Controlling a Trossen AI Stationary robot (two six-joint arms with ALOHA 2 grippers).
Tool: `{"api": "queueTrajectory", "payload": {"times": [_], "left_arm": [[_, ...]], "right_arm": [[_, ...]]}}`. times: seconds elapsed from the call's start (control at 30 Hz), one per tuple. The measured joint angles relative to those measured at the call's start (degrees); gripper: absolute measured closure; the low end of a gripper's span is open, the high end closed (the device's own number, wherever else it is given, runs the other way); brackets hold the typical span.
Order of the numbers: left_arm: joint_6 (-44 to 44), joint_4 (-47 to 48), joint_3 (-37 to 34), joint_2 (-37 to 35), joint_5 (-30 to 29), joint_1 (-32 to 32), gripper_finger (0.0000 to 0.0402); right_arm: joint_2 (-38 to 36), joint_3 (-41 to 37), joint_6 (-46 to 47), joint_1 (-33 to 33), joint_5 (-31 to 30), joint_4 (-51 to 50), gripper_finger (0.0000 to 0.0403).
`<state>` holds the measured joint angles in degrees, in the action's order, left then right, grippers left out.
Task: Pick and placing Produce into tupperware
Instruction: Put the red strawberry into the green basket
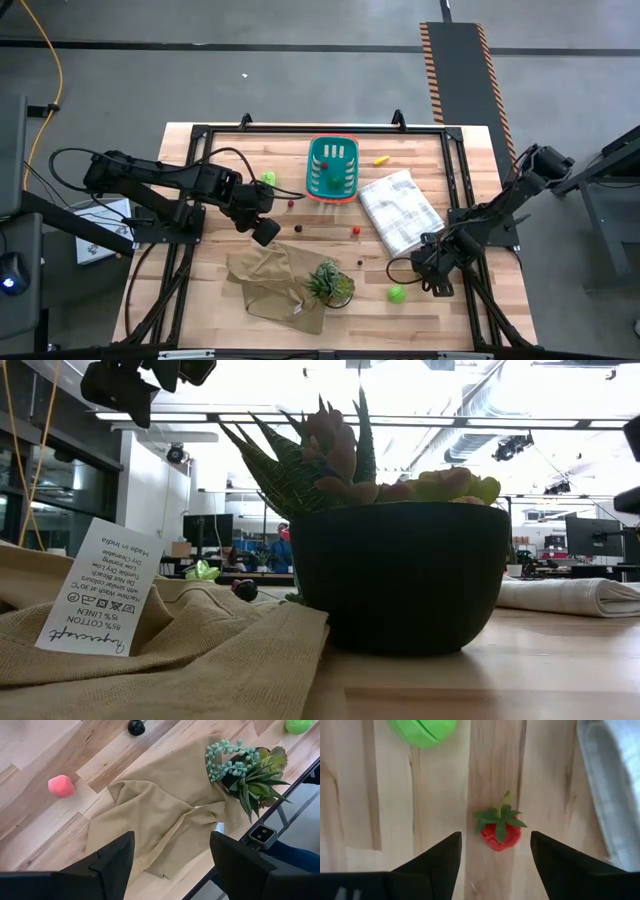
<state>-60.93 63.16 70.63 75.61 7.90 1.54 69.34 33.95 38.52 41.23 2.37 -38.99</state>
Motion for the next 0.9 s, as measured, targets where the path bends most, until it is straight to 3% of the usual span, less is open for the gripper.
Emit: {"api": "queueTrajectory", "payload": {"times": [0.4,0.9], "left_arm": [[0.0,0.0,0.0,0.0,0.0,0.0,0.0153],[-0.2,0.0,0.0,0.0,0.3,0.0,0.0153]], "right_arm": [[0.2,-1.1,0.1,0.0,-0.9,2.5,0.0175],[6.5,-1.1,-0.7,0.0,-2.1,3.0,0.0176]]}}
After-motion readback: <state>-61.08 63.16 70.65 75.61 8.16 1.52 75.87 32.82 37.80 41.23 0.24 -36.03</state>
